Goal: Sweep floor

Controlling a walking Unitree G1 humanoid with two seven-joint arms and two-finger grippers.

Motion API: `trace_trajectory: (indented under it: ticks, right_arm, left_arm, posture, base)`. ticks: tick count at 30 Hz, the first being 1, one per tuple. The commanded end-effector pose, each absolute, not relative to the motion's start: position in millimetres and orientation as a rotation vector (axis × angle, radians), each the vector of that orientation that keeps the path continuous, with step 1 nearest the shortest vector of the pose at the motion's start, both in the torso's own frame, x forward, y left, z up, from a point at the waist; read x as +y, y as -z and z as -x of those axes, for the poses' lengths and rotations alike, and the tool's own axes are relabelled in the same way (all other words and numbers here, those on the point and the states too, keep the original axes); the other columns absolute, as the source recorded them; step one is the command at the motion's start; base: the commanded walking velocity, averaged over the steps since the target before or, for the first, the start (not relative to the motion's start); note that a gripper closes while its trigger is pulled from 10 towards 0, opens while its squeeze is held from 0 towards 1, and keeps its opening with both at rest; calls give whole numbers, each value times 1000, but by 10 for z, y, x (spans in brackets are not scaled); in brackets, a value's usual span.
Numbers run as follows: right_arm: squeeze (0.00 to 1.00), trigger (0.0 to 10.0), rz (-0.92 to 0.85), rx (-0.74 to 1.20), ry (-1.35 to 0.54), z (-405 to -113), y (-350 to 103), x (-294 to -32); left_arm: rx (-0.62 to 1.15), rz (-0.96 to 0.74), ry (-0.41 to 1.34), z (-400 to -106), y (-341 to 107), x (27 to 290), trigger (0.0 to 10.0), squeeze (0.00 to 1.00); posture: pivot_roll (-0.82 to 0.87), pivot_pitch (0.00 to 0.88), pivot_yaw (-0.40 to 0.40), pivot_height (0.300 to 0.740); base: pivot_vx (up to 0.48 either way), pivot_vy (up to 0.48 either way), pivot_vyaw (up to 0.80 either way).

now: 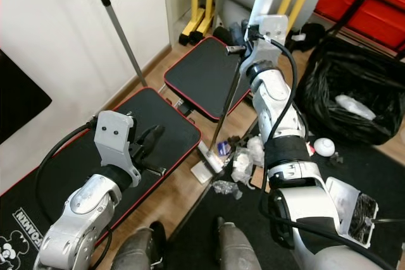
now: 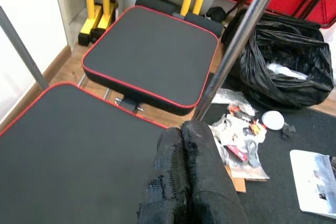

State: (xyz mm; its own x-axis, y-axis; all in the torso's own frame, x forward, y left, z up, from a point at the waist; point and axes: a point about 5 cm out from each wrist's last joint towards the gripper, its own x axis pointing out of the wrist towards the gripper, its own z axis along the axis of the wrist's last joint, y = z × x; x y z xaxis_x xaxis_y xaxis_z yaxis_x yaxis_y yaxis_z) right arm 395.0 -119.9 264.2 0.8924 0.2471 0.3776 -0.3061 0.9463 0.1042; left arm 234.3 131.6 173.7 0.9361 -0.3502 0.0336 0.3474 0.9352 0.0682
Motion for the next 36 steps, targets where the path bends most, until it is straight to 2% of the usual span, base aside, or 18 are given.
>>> trace_trajectory:
  ticks: [1,19,20,21,22,30,36]
  right_arm:
    - [0,10000,-192,-408,-315,-3954,-2732,-1155]
    - [0,10000,-166,-470,-317,-4113,-3137,-976]
    - [176,10000,-156,-455,-313,-4128,-3132,-972]
    - [176,10000,-156,-455,-313,-4128,-3132,-972]
    - [1000,10000,-123,-429,-290,-4151,-3113,-978]
    - [1000,10000,-39,-355,-240,-4197,-3002,-1008]
    - [1000,10000,-52,-315,-270,-4187,-2822,-1059]
  left_arm:
    - [-17,-41,358,-2247,-1725,1284,10000,0]
    - [17,-9,350,-1972,-1848,1280,10000,0]
    - [18,-8,350,-1955,-1858,1278,10000,0]
    - [18,-8,350,-1955,-1858,1278,10000,0]
    - [23,-6,350,-1943,-1866,1277,10000,0]
    - [37,-3,349,-1921,-1883,1272,10000,0]
    - [45,1,349,-1952,-1873,1262,10000,0]
  posture:
    - [-15,403,-189,740]
    - [12,480,-198,740]
    - [13,486,-200,740]
    - [13,486,-200,740]
    - [13,486,-200,740]
    - [10,484,-199,740]
    - [-6,465,-197,740]
  base:
    - [0,0,0]
    - [0,0,0]
    - [0,0,0]
    - [0,0,0]
    - [0,0,0]
    - [0,0,0]
    - [0,0,0]
